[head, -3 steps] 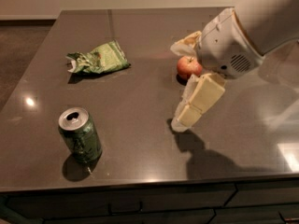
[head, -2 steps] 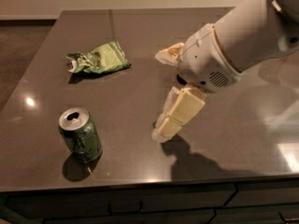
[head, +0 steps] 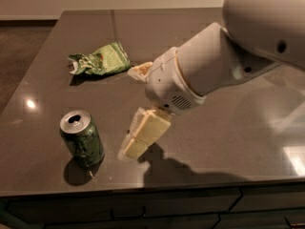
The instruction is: Knock green can over
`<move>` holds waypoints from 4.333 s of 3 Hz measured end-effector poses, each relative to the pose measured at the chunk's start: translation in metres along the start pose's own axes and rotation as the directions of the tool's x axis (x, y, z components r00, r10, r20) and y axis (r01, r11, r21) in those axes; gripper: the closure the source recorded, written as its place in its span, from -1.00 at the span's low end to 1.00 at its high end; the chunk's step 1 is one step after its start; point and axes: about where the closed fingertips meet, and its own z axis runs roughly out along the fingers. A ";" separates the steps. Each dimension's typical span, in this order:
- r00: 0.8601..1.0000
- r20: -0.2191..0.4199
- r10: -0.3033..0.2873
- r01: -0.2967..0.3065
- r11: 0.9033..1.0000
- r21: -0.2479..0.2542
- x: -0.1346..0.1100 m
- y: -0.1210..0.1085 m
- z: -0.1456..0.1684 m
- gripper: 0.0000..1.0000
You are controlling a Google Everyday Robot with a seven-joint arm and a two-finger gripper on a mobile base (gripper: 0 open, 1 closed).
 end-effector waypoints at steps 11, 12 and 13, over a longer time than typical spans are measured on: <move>0.983 -0.170 0.066 -0.089 0.988 -0.129 0.009 -0.082 0.003 1.00; 0.961 -0.277 0.015 -0.044 0.994 -0.099 0.011 -0.079 -0.002 1.00; 0.925 -0.377 -0.043 0.014 0.997 -0.078 0.012 -0.075 -0.004 1.00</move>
Offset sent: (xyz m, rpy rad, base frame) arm -0.0265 0.0781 -0.0196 0.0783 0.0567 0.0139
